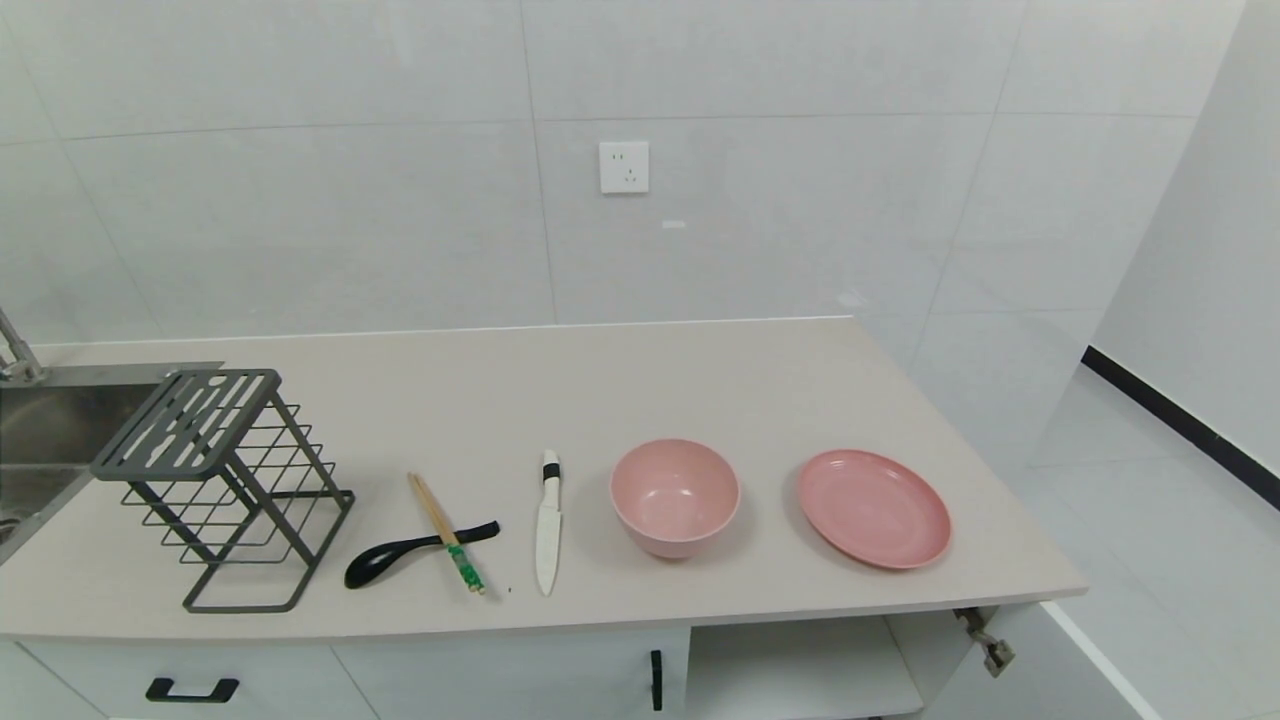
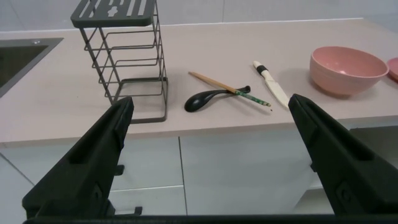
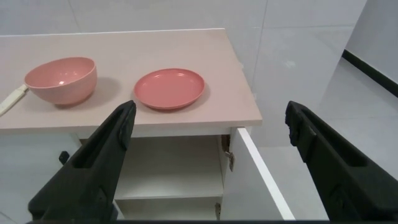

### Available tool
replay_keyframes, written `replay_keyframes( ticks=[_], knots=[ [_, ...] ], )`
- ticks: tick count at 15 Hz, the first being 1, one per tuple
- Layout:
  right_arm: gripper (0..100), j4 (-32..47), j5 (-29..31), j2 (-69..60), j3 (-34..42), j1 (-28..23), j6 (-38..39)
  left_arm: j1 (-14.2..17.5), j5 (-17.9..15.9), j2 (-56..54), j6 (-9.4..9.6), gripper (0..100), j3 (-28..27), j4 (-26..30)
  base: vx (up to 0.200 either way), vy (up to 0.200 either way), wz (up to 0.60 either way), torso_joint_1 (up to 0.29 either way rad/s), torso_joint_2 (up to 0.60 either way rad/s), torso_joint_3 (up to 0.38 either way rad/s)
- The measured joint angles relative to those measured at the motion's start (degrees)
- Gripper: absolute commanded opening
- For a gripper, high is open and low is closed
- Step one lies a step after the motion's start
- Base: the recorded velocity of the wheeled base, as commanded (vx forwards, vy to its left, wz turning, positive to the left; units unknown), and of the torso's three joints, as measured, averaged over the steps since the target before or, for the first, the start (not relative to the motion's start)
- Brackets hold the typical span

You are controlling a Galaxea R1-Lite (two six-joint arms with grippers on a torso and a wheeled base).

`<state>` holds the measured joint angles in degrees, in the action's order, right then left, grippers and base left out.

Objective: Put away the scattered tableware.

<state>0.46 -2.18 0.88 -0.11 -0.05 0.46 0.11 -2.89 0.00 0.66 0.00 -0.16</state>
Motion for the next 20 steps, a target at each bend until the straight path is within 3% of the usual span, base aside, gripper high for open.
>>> replay_keyframes(
  ticks=[4, 7, 9, 13, 20],
  knots=[
    [100, -1.44, 0.02, 0.0, 0.04, 0.05, 0.84, -0.04, 0.13, 0.0, 0.34, 100, 0.0, 0.0, 0.0, 0.0, 0.0, 0.0, 0.0, 0.0],
    [100, -14.91, -0.52, 0.0, -0.1, 0.0, 3.34, -0.04, 0.18, 0.0, 0.49, 100, 0.0, 0.05, 0.0, 0.0, 0.0, 0.0, 0.0, 0.0],
    [100, -15.21, -6.55, 0.44, -0.85, -0.2, 3.52, -0.04, 0.18, 0.0, 0.46, 100, 0.0, 0.05, 0.0, 0.0, 0.0, 0.0, 0.0, 0.0],
    [100, -13.32, -12.09, 10.47, -8.66, 0.32, 2.76, -0.04, 0.24, 0.0, 0.45, 100, 0.0, 0.02, 0.0, 0.0, 0.0, 0.0, 0.0, 0.0],
    [100, -12.75, -15.21, 32.28, -12.75, 5.03, -0.35, -0.04, -0.17, 0.0, -0.01, 100, 0.0, 0.05, 0.0, 0.0, 0.0, 0.0, 0.0, 0.0]
  ],
)
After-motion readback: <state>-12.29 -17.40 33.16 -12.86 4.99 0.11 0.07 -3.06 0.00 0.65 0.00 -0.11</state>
